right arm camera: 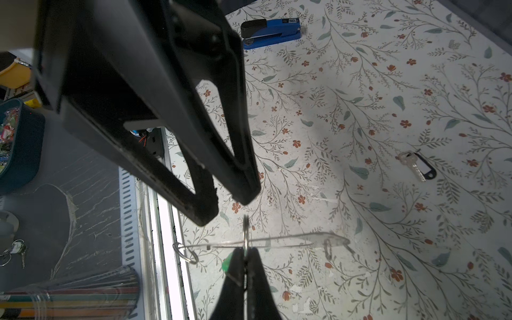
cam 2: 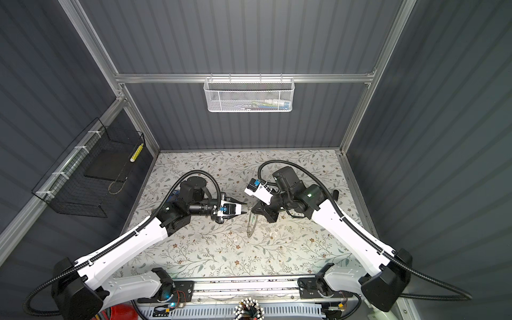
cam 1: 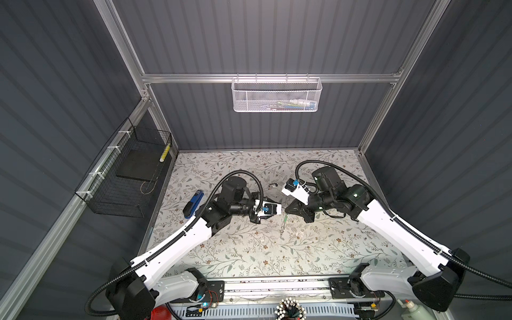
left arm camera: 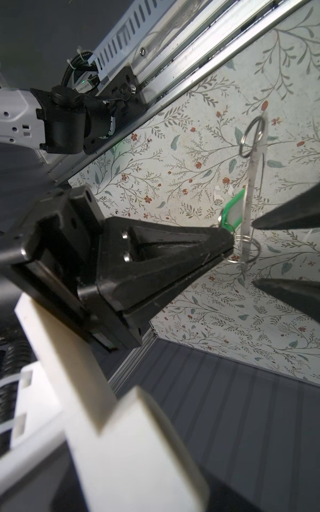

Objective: Put the keys on the keyring

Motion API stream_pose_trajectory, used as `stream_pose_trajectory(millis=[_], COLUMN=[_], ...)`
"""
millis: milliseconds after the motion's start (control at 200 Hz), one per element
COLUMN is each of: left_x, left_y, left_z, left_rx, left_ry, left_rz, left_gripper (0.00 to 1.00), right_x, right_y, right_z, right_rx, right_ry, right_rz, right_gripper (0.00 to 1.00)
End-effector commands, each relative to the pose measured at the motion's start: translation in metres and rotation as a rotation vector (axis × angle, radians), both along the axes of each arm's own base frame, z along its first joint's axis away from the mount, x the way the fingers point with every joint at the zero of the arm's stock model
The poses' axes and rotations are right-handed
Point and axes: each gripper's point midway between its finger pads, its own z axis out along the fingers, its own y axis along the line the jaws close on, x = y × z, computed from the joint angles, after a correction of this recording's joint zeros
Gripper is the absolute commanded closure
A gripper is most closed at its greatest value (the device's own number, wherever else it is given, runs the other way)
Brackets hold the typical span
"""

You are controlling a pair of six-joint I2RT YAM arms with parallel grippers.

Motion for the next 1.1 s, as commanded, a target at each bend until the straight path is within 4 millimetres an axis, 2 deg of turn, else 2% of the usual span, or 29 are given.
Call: stream_pose_trajectory(millis=[0, 255, 1091], left_x=[-0.003, -0.001, 0.006], left_y=[-0.001, -0.008, -0.014], left_z=[0.014, 0.008, -0.013], left_rx=[-0.021, 0.027, 0.182], left_ry=[-0.033, -0.024, -0.013], left_rz=[0.005, 0.036, 0.071], left_gripper=[0.69, 0.69, 0.88], right_x=[-0.002, -0.003, -0.002], right_y=[0.005, 0.008, 0.009], right_z=[0.009, 0.01, 0.011], right_rx=[0.013, 0.011, -0.03], right_ry=[0.02, 0.018, -0.036], right_rz=[-0.002, -0.001, -0.002], right_gripper=[1.0, 1.0, 1.0])
